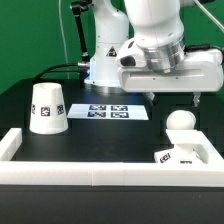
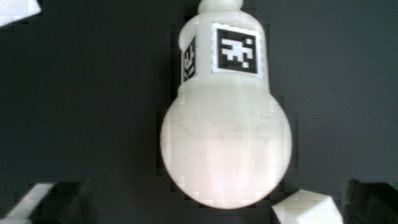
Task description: Assemble lamp
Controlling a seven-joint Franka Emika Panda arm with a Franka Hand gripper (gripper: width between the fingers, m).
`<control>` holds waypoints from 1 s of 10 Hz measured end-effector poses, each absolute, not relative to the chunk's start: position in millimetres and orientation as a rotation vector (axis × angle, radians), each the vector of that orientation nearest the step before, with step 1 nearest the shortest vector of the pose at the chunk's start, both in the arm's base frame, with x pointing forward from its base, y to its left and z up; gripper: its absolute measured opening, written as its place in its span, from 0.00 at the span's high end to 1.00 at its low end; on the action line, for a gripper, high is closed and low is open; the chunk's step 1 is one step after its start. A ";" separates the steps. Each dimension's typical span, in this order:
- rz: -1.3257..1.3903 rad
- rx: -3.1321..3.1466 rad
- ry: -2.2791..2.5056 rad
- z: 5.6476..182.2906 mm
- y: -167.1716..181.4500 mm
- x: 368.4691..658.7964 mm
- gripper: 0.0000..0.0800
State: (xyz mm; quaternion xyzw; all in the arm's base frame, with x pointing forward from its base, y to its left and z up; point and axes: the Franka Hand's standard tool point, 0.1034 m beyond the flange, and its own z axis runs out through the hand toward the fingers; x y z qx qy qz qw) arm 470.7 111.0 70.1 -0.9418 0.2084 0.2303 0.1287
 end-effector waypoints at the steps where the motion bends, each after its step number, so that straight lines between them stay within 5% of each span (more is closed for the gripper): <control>1: 0.777 -2.698 0.598 70.3 110.7 468.7 0.13; 5: 1.081 -2.575 0.575 59.6 120.2 466.1 0.13; 10: 1.089 -2.580 0.608 37.7 125.6 466.4 0.13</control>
Offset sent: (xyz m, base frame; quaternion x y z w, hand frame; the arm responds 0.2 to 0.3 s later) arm 0.0050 0.0208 -0.0042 0.0207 -0.1259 0.0185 0.9916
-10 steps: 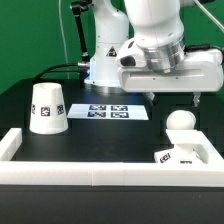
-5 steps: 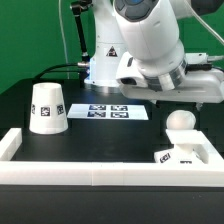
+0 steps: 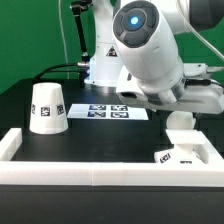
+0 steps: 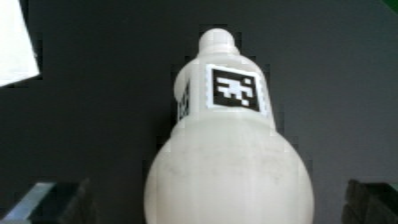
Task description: Assemble lamp
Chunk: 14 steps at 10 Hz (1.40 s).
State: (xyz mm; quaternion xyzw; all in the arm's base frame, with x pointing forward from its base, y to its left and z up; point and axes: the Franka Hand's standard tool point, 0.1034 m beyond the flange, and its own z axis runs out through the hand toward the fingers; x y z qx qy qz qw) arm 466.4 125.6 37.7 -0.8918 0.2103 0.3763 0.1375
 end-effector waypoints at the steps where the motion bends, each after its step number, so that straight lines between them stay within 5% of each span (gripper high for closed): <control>1: 1.098 -2.579 0.605 32.8 127.5 465.9 0.13; 9: 1.119 -2.591 0.616 19.8 135.0 456.8 0.13; 11: 1.120 -2.591 0.617 19.5 134.8 456.6 0.28; 14: 1.119 -2.592 0.615 19.5 134.9 456.7 0.28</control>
Offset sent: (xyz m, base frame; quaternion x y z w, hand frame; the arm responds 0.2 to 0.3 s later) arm -0.0059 0.0032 -0.0105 -0.0106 0.0108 0.0081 0.9999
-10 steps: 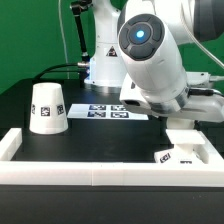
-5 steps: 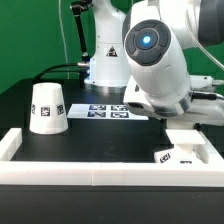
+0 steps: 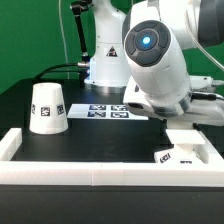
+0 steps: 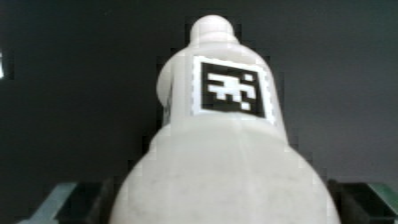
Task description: Assemble lamp
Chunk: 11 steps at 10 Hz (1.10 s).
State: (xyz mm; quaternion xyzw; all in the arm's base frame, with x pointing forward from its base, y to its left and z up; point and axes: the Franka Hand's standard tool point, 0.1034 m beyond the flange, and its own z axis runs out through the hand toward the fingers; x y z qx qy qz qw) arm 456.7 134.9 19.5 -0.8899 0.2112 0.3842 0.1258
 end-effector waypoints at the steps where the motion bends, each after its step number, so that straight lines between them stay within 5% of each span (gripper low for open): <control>1: 1.111 -2.591 0.594 20.6 132.6 457.1 0.28; 7: 1.030 -2.562 0.560 84.5 90.4 479.5 0.28; 11: 0.874 -2.631 0.587 76.1 92.5 488.2 0.27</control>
Offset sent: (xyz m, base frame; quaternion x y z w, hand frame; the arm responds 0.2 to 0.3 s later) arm -0.0020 -0.0394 0.0561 0.0072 -0.0165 -0.0542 0.9984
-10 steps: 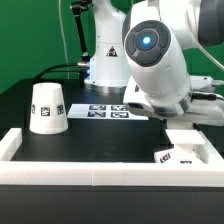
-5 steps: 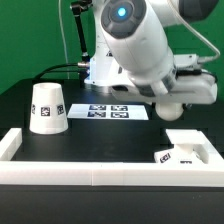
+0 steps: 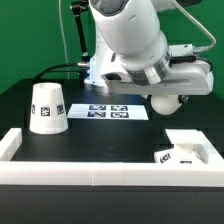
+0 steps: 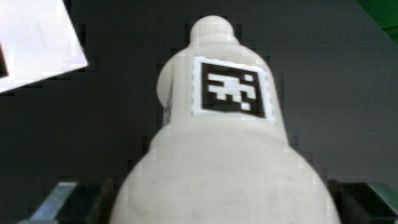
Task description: Assemble lamp
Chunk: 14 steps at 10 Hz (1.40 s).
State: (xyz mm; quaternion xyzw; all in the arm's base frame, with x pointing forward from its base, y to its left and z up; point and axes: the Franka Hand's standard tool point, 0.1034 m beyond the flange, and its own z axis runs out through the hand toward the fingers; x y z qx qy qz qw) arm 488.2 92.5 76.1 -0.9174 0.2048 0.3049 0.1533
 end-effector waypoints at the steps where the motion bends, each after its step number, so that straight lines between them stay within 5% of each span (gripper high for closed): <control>1: 0.770 -2.670 0.576 75.4 89.2 491.1 0.27; 6: 0.288 -2.844 0.499 111.8 71.6 522.2 0.27; 11: -0.307 -2.941 0.465 99.9 64.2 520.9 0.27; 14: -0.499 -2.992 0.186 113.6 78.1 532.8 0.27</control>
Offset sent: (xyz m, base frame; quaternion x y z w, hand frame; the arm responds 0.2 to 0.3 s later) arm 0.0092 -0.0196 0.0362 -0.0358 0.2041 -0.0837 0.9747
